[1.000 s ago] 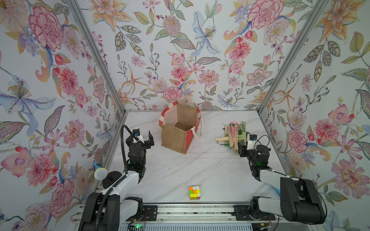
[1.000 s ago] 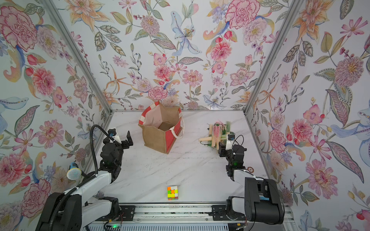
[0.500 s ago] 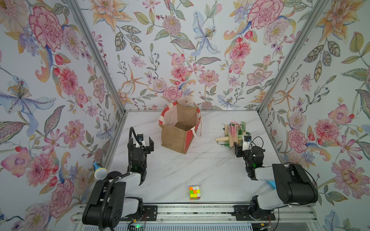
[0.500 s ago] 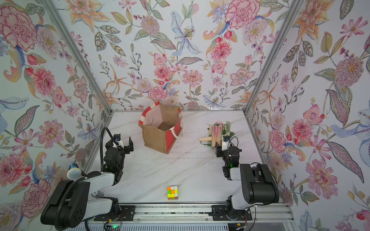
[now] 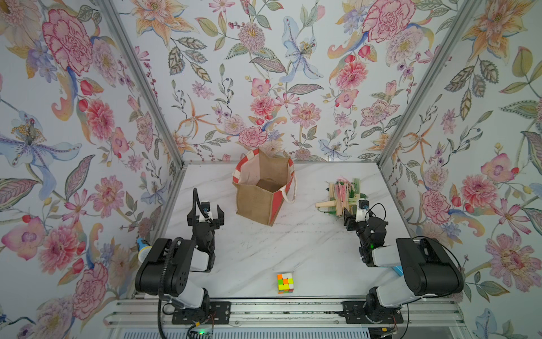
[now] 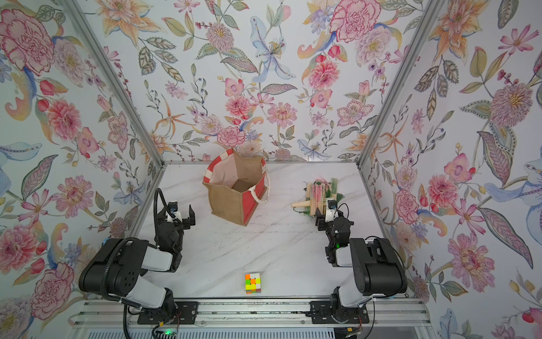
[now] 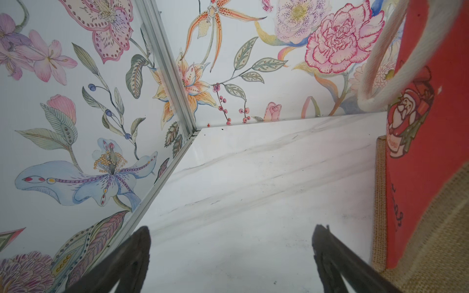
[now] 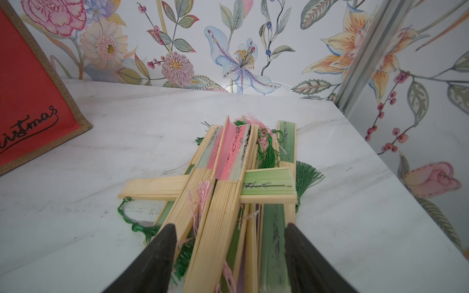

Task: Take out the folding fans from the tote bags
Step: Reset both arms

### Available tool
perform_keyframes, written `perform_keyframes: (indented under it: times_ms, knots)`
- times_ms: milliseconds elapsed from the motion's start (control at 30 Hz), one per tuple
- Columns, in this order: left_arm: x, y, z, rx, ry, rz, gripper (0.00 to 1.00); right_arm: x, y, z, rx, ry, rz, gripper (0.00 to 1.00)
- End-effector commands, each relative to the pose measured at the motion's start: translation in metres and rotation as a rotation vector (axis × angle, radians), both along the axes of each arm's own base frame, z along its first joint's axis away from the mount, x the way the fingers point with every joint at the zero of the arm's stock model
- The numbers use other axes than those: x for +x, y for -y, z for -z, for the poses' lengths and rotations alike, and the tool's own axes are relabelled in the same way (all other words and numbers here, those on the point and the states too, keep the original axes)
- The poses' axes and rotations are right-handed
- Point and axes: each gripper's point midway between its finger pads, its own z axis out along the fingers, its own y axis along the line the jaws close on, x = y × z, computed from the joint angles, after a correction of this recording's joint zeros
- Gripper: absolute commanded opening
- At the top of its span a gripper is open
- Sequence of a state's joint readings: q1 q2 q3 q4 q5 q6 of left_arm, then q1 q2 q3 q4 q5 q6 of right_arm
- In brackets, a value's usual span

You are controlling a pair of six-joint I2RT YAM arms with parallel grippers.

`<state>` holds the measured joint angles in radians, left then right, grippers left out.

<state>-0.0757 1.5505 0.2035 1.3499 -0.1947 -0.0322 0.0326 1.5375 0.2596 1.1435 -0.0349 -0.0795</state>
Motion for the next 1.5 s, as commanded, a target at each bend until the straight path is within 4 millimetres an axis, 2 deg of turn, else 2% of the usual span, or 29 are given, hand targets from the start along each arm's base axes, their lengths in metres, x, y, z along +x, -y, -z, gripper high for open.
perform_keyframes:
  times_ms: [0, 33, 733, 1467]
  knots:
    - [0.001, -0.003, -0.013, 0.011, 0.050, -0.009, 0.99, 0.002, 0.003, -0.003, 0.004, 0.013, 0.027, 0.92]
    - [0.001, -0.003, -0.013, 0.011, 0.051, -0.010, 1.00, 0.003, 0.004, -0.002, 0.005, 0.007, 0.030, 0.99]
    - [0.003, -0.001, -0.012, 0.019, 0.044, -0.008, 0.99, 0.008, 0.013, 0.001, 0.022, -0.019, 0.075, 0.99]
    - [0.004, -0.001, -0.012, 0.016, 0.042, -0.005, 0.99, 0.008, 0.014, 0.001, 0.026, -0.023, 0.074, 0.99]
